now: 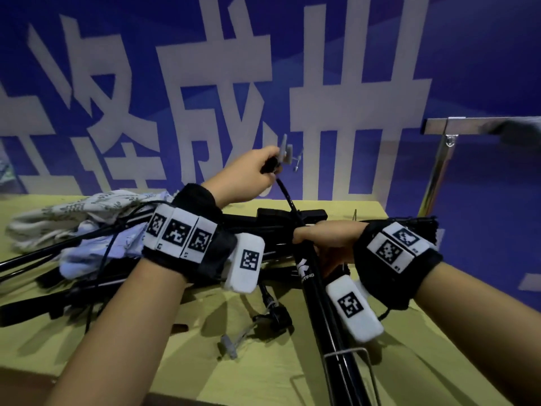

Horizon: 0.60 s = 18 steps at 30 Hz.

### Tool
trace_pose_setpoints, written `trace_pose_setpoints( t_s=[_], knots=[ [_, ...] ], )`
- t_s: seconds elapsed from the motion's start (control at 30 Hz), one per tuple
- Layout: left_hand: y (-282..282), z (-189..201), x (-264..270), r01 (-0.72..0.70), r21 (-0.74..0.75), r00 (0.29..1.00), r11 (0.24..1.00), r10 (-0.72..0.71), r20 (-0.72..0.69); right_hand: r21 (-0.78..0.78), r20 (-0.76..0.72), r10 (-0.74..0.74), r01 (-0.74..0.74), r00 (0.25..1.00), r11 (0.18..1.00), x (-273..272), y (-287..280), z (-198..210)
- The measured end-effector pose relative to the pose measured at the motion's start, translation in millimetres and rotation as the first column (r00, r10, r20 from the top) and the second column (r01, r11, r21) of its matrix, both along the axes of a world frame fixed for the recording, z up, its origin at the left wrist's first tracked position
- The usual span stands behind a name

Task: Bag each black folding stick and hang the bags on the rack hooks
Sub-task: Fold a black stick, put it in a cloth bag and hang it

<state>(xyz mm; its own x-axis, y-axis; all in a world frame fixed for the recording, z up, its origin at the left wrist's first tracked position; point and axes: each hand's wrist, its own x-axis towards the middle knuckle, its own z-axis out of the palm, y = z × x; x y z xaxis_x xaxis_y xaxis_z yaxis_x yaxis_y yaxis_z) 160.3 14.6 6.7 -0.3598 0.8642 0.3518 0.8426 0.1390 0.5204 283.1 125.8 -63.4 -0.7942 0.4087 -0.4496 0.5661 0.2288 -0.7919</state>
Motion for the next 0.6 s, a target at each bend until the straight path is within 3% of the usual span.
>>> trace_pose_setpoints(
  t_s=[0.13,0.3,0.4,0.6],
  knots=[
    [-9,-1,11,0.090,0.043,0.991,0.995,-0.085,-0.104,-0.248,-0.175,-0.168,0.122,0.970,0.961,13,4,9],
    [-8,-5,29,0.134,0.026,0.958,0.991,-0.123,-0.258,-0.313,-0.335,-0.300,0.194,0.893,0.930,22,-1,28],
    [-5,-8,40,0.150,-0.002,0.958,0.989,-0.146,-0.246,-0.322,-0.370,-0.399,0.287,0.839,0.902,26,-4,37],
    [2,-10,56,0.183,-0.041,0.982,0.982,-0.185,-0.044,-0.493,-0.485,-0.483,0.228,0.729,0.840,31,-12,44]
  ],
)
